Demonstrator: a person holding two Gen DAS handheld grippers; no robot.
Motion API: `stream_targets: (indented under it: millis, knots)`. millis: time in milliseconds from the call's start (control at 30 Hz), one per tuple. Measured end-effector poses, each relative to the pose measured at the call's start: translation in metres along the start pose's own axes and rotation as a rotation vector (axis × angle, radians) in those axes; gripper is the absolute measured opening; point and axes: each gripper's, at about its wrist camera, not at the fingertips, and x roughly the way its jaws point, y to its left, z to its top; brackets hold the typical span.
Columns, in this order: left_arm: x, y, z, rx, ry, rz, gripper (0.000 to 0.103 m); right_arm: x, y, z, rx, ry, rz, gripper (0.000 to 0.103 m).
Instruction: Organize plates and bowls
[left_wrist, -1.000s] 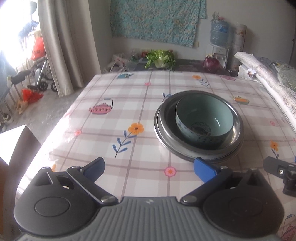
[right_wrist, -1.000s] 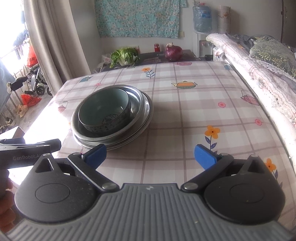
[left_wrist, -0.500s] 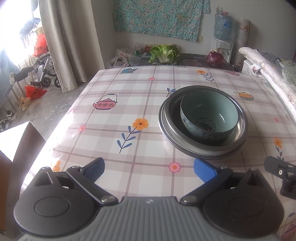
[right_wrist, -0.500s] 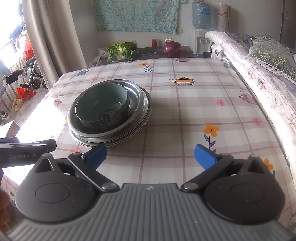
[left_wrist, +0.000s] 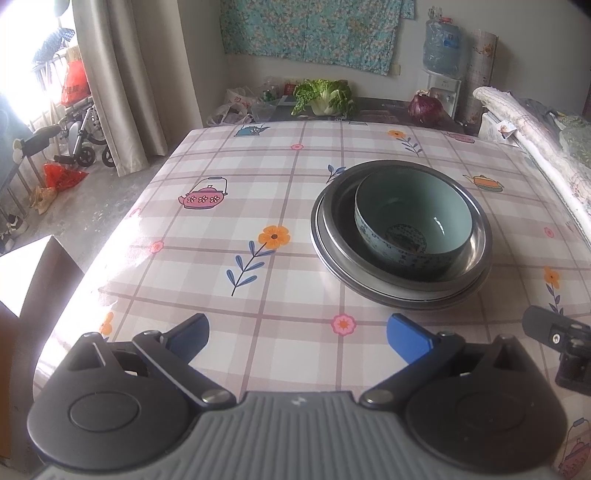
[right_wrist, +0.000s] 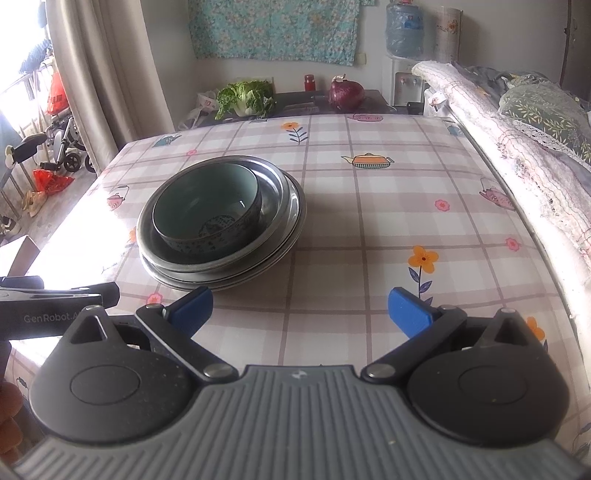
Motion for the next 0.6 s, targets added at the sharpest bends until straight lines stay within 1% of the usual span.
stream_targets:
  millis: [600]
  knots:
    - [0.0018, 0.0001, -0.0019, 0.000, 0.009, -0.002, 0.103, 0.0038, 0.0022, -0.0019, -0.007, 0.014, 0.006, 0.102]
